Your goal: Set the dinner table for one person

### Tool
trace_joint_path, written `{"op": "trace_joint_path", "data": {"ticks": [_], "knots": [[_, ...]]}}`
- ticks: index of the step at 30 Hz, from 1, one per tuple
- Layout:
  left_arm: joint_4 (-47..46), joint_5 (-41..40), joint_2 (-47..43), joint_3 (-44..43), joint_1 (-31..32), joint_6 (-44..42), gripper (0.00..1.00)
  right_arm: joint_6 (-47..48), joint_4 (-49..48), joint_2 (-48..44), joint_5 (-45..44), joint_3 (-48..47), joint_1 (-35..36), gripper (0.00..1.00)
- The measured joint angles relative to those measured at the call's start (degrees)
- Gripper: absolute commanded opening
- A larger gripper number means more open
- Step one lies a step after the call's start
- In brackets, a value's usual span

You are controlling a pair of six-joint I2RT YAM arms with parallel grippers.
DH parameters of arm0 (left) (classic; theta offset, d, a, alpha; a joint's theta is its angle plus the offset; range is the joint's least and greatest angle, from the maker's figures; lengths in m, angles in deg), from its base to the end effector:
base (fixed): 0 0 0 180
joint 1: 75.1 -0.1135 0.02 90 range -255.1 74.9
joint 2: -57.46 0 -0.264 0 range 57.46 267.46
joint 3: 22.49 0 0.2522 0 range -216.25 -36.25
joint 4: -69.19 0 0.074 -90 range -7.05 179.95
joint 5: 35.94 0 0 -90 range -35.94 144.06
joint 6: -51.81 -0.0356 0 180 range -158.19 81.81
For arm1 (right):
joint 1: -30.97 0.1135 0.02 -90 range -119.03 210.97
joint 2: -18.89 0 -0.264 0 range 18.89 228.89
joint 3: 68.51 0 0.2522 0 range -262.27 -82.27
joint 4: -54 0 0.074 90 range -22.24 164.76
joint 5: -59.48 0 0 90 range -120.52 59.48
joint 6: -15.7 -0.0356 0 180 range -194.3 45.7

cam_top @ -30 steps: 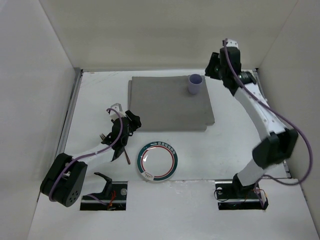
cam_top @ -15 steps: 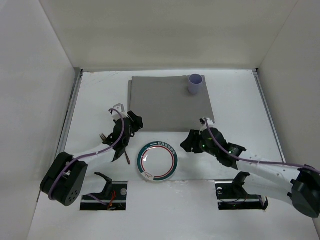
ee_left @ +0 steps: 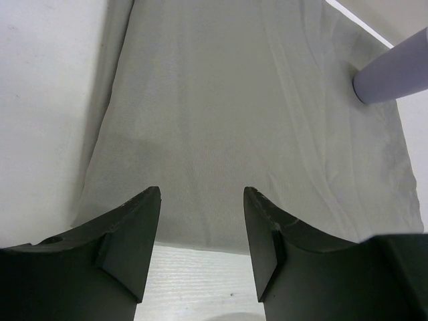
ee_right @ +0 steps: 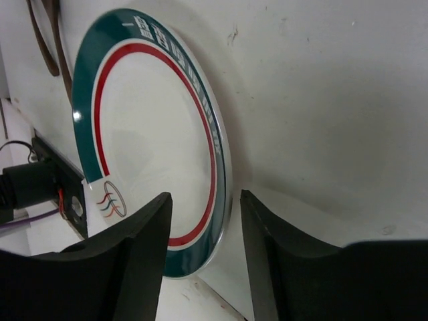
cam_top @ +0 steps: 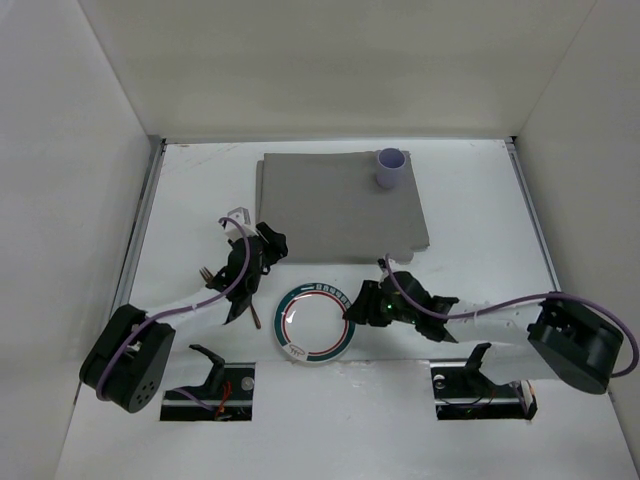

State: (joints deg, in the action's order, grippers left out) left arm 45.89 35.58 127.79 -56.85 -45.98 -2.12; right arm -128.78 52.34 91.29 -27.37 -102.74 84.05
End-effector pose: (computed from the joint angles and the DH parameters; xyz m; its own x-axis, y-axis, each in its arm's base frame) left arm 0.2155 -0.1071 0.1903 -0.2676 -0.4902 -0.8295 0.0419 0.8542 -0.5182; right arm 0.1345 0.1823 0.1441 -0.8790 0.1831 -0.4404 -0.1883 0.7151 0.6732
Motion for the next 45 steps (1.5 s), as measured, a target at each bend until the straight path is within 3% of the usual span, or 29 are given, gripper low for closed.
{"op": "trace_joint_path", "data": {"ticks": [6, 8, 15, 21, 26, 31, 37, 45], "knots": [[0.0, -0.04, -1.18, 0.26, -1.05, -0.02, 0.5, -0.92, -2.6, 4.46, 0.83, 0.0, -0.28, 0.13], [0.02, -0.15, -2.05, 0.48, -1.49, -0.02, 0.5, -1.55, -3.04, 4.74, 1.66, -0.02, -0.66, 0.1], [0.72, -0.5, -7.82, 2.54, -4.7, -0.07, 0.5, -0.81, -0.37, -2.97, 5.57, -1.53, -2.73, 0.09], [1.33, -2.75, -15.43, 5.62, -9.44, 1.53, 0.5, 1.66, 2.05, -7.91, 8.24, -9.62, -12.33, 0.09], [2.36, -4.02, -16.55, 7.19, -10.91, 3.67, 0.51, 2.67, -0.72, 0.79, 7.23, -20.26, -19.78, 0.09], [2.58, -4.09, -15.41, 7.21, -11.08, 4.68, 0.51, 0.33, -5.27, 13.2, 4.92, -26.69, -22.93, 0.09], [2.58, -3.63, -13.62, 7.21, -10.16, 4.96, 0.51, -4.63, -8.55, 24.46, 2.21, -29.0, -25.86, 0.09], [2.12, -3.19, -12.33, 7.19, -8.81, 4.94, 0.5, -8.79, -10.71, 31.41, 0.39, -31.52, -28.28, 0.1]]}}
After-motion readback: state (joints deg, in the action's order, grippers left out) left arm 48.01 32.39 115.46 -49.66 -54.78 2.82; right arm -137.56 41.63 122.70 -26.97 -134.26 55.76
